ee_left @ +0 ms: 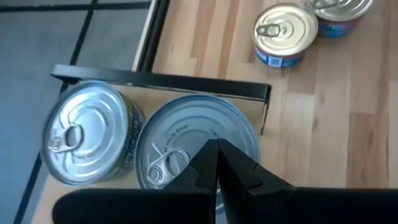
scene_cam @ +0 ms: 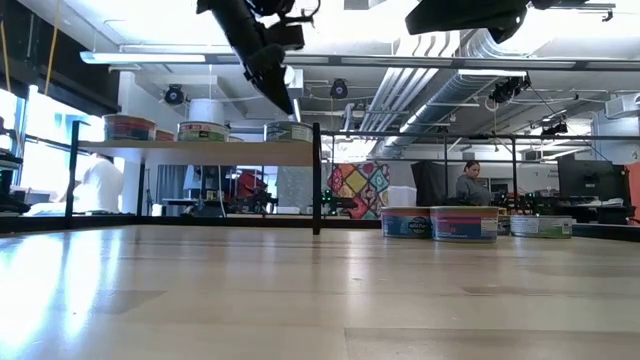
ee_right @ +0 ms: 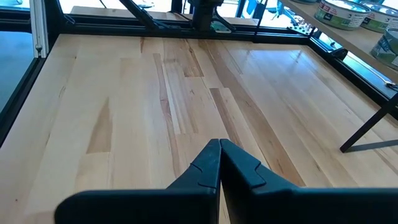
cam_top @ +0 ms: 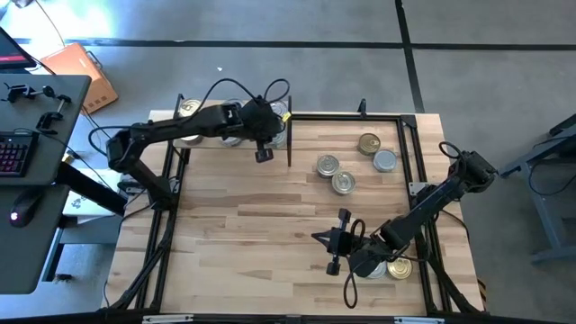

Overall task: Stack canned seafood by type on shelf
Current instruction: Stack the green white tuna can on top of the other green white tuna can on the shelf

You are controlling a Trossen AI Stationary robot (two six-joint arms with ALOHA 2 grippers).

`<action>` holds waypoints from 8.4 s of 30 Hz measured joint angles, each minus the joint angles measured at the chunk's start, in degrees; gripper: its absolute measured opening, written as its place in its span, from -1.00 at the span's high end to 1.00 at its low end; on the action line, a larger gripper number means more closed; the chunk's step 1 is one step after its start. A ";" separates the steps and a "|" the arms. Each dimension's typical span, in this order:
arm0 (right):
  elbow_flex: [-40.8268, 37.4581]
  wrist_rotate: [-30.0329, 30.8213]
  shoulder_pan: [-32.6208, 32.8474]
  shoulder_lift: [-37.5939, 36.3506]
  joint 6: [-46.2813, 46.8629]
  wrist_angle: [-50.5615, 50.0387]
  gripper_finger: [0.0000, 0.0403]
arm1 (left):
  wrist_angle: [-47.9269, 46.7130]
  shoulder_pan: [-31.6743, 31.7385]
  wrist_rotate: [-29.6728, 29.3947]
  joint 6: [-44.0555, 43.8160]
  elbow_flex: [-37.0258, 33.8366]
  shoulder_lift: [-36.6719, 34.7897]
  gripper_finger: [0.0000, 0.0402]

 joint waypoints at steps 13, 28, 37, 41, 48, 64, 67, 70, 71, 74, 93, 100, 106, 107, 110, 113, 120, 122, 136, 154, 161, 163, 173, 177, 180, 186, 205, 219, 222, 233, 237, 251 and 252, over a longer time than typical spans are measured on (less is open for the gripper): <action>0.00 0.05 0.27 0.00 5.00 -5.86 1.00 | 5.95 -8.03 -0.85 1.90 -7.67 -10.06 1.00; 0.00 7.46 3.22 0.00 24.91 -29.83 1.00 | 38.70 -32.72 -6.38 -3.98 -35.88 -23.17 1.00; 0.00 3.49 4.55 -0.12 50.11 -54.73 0.98 | 57.50 -47.86 -15.59 -3.54 -42.36 -17.50 1.00; 0.00 -5.47 6.02 -0.83 54.36 -58.40 0.85 | 60.50 -48.98 -15.72 -1.41 -42.43 -12.67 1.00; 0.02 -24.67 9.39 -2.55 53.44 -49.41 0.34 | 68.01 -47.53 -15.75 2.45 -42.43 -6.31 1.00; 0.22 -33.15 20.69 6.30 43.30 -30.38 0.28 | 67.74 -47.07 -15.72 2.45 -42.38 -5.47 1.00; -0.05 -33.50 20.81 8.38 43.52 -32.27 0.37 | 67.69 -47.07 -15.72 2.47 -42.38 -5.47 1.00; 0.01 -33.21 20.47 8.72 43.74 -30.67 0.46 | 67.77 -47.04 -15.72 2.49 -42.38 -5.47 1.00; 0.03 -33.00 20.22 8.72 43.75 -30.01 0.48 | 67.79 -47.04 -15.72 2.49 -42.38 -5.47 1.00; 1.69 -31.93 19.48 8.68 43.46 -30.60 0.54 | 67.86 -47.03 -15.72 2.51 -42.38 -5.47 1.00; 8.79 -28.18 19.02 8.52 40.87 -56.47 0.34 | 67.70 -46.37 -15.61 2.80 -42.38 -5.47 1.00; 3.75 -28.64 19.07 8.52 29.68 -51.41 0.12 | 67.56 -46.37 -15.61 2.54 -42.38 -5.47 1.00; 0.92 -24.87 19.08 8.24 25.30 -49.11 0.50 | 67.39 -46.37 -15.61 2.53 -42.38 -5.47 1.00; 0.67 -24.05 19.06 8.24 25.21 -49.01 0.59 | 67.28 -46.37 -15.61 2.56 -42.38 -5.47 1.00; 0.44 -21.41 19.05 8.33 25.11 -48.91 0.83 | 67.18 -46.37 -15.61 3.32 -42.38 -5.47 1.00; 0.35 -19.28 18.15 8.40 25.14 -47.76 0.97 | 67.20 -46.37 -14.65 4.17 -42.38 -5.47 1.00; 0.28 -18.67 10.62 8.49 21.33 -36.81 0.99 | 68.61 -46.37 -13.54 6.07 -42.34 -2.94 1.00; 0.28 -19.52 7.51 8.55 18.61 -32.18 0.99 | 69.28 -46.37 -13.54 6.48 -42.34 -1.74 1.00; 0.13 -31.04 -11.21 10.97 9.15 -3.56 1.00 | 71.20 -46.29 -13.52 6.60 -42.34 0.65 1.00; 2.95 -28.70 -8.19 6.10 -25.71 -31.65 0.17 | 70.87 -45.36 -12.29 4.89 -42.34 0.65 1.00; -0.22 -26.83 -8.35 7.16 -26.84 -25.15 0.27 | 70.77 -43.38 -9.45 2.84 -42.34 0.65 1.00; -0.22 -27.60 -8.26 7.18 -26.76 -21.02 0.36 | 70.74 -43.32 -9.43 2.44 -42.34 0.65 1.00; 2.03 -29.59 -7.80 6.90 -26.76 -11.08 0.56 | 70.75 -43.05 -9.34 2.40 -42.34 0.65 1.00; 3.56 -28.98 -7.82 6.82 -23.47 -24.10 0.51 | 70.72 -43.05 -9.34 2.40 -42.34 0.65 1.00; 3.58 -29.75 -7.82 7.03 -22.44 -29.62 0.46 | 70.71 -43.06 -9.34 2.40 -42.34 0.65 1.00; 3.67 -29.54 -7.81 9.66 -27.09 -28.58 0.46 | 70.70 -43.05 -9.36 2.42 -42.34 0.65 1.00; 4.23 -29.84 -9.94 15.92 -19.58 -5.94 0.99 | 70.34 -43.06 -4.61 4.63 -42.34 0.65 1.00; 4.09 -32.02 -13.08 16.06 -12.12 -1.73 1.00 | 72.13 -45.14 -6.18 20.06 -42.34 9.76 0.51; 4.09 -32.15 -13.18 15.63 -14.43 -1.77 1.00 | 73.89 -45.11 -8.65 20.13 -42.35 11.09 0.31; 3.91 -31.34 -11.85 14.98 -29.80 -4.52 0.63 | 75.43 -45.11 -9.95 16.83 -42.36 10.81 0.03; 3.76 -27.72 -11.90 14.97 -32.62 -4.99 0.38 | 75.47 -45.11 -9.95 16.41 -42.36 10.81 0.03; 4.13 -27.42 -13.51 19.98 -34.89 -3.20 0.74 | 75.28 -45.09 -9.93 16.72 -42.36 10.81 0.03; 4.13 -26.63 -13.46 20.66 -34.86 -2.53 0.82 | 75.15 -45.09 -9.93 17.55 -42.36 10.81 0.03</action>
